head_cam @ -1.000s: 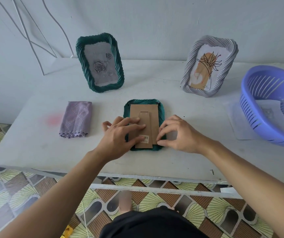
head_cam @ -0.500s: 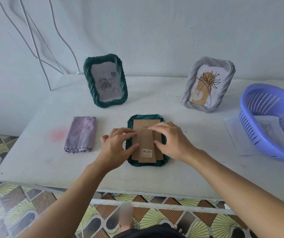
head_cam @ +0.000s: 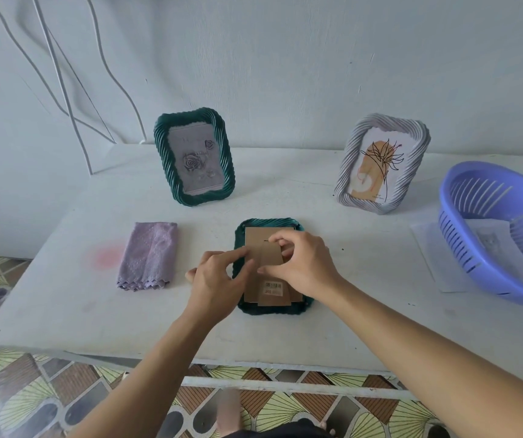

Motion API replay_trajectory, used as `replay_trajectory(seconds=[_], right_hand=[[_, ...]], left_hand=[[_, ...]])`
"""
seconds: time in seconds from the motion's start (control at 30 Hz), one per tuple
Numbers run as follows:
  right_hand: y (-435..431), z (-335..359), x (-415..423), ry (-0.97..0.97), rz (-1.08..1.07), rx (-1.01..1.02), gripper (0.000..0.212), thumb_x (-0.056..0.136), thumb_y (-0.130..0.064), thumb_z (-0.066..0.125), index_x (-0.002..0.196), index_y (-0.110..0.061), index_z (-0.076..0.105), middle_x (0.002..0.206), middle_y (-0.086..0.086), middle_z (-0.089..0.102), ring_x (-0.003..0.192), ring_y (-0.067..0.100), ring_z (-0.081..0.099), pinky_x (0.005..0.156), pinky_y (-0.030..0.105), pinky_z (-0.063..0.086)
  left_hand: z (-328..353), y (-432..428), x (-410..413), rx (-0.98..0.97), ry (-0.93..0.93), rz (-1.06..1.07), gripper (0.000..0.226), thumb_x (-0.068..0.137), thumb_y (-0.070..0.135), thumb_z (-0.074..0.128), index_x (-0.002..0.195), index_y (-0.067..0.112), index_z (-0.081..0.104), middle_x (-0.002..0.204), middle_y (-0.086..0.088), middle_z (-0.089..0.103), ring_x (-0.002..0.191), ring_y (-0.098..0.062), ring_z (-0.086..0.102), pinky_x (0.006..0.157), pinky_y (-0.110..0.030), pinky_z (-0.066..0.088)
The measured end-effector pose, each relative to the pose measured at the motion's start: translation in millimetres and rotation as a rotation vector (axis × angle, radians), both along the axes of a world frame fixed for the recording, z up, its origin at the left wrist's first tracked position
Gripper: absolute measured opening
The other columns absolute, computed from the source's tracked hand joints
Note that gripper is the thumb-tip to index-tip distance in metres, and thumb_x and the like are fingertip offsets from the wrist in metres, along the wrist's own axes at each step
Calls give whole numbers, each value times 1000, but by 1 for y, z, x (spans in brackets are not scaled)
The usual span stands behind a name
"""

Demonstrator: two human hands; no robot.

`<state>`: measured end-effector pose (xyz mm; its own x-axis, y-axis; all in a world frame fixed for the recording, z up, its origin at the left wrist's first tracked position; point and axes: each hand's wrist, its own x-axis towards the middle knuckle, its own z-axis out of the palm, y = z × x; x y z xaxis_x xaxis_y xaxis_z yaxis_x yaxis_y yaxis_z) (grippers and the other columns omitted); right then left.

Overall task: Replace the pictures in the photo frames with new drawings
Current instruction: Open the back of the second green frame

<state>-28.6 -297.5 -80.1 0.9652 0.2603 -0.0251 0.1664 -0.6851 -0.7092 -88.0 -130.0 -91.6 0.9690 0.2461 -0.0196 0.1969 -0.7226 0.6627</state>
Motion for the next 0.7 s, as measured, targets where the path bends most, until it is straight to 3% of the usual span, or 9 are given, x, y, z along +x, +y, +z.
replay_trajectory(seconds=[0.13,0.23,0.33,0.47,0.53,0.63,0.7], right_hand=[[2,-4,-6,-39,-21,-1,60,60,-51,89,111,-27,69,103,-7,67,87,11,64,81,38,55],[5,-5,-10,-87,-23,-25,61,62,-58,85,111,-27,67,110,-7,65,92,12,63,80,33,53],[7,-5,-11,-81,-25,-34,57,65,-50,85,113,-26,66,112,-6,64,94,12,62,76,24,46],[7,-3,-10,-49,-69,10,55,63,-42,83,114,-27,66,108,-5,62,95,12,60,79,24,48],[6,-1,-9,-34,-103,59,55,62,-40,84,113,-28,67,104,-6,63,93,11,60,77,24,50],[3,5,-7,-18,-136,150,53,61,-39,84,111,-29,68,103,-9,65,96,10,60,77,33,57],[-3,13,-7,-20,-145,196,47,64,-36,84,108,-30,70,103,-12,65,95,6,59,72,26,56]], left_hand=[[1,1,0,-40,-7,13,28,98,44,55,123,41,67,103,21,52,111,-6,41,86,-34,19],[2,1,0,-97,-16,-12,27,98,41,57,123,38,68,97,27,55,104,-5,44,95,-43,37],[4,4,0,-168,2,-30,30,95,43,56,120,36,71,94,33,62,105,-10,58,101,-51,45],[9,7,1,-222,1,-20,25,98,30,59,119,34,72,104,24,68,107,-2,63,92,-35,52],[11,7,0,-223,-6,-41,25,98,31,59,120,36,70,109,25,67,104,5,62,91,-36,52],[12,7,0,-224,-26,-81,27,98,34,60,123,38,68,112,22,69,107,1,62,86,-29,50],[15,5,2,-259,-65,-102,28,97,30,62,124,36,68,112,18,71,107,1,64,82,-23,48]])
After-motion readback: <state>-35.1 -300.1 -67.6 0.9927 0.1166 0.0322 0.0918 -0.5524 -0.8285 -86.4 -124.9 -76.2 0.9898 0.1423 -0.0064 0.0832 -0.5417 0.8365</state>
